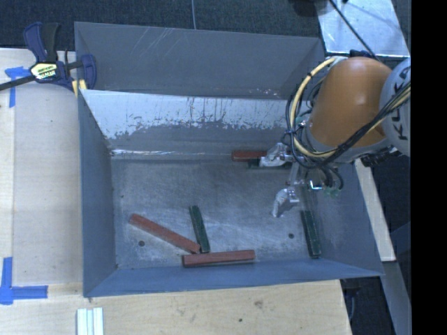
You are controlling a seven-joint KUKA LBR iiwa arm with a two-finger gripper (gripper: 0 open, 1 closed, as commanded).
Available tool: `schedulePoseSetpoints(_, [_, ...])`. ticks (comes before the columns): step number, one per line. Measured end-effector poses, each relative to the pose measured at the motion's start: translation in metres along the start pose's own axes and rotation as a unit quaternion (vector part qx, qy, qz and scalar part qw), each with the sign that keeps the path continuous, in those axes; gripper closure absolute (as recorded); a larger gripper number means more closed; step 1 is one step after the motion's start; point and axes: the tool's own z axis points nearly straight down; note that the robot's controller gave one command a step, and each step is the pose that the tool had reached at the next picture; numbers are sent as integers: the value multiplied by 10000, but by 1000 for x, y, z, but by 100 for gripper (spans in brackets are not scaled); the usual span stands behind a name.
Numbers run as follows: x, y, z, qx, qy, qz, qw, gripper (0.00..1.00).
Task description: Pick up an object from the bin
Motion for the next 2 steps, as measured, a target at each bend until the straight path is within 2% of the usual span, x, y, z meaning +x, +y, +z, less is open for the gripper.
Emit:
schedulePoseSetpoints(1, [-2,0,-4,3,-39,-5,10000,0])
schedulePoseSetpoints(2, [-18,38,-16,11,-33,-361,9993,0])
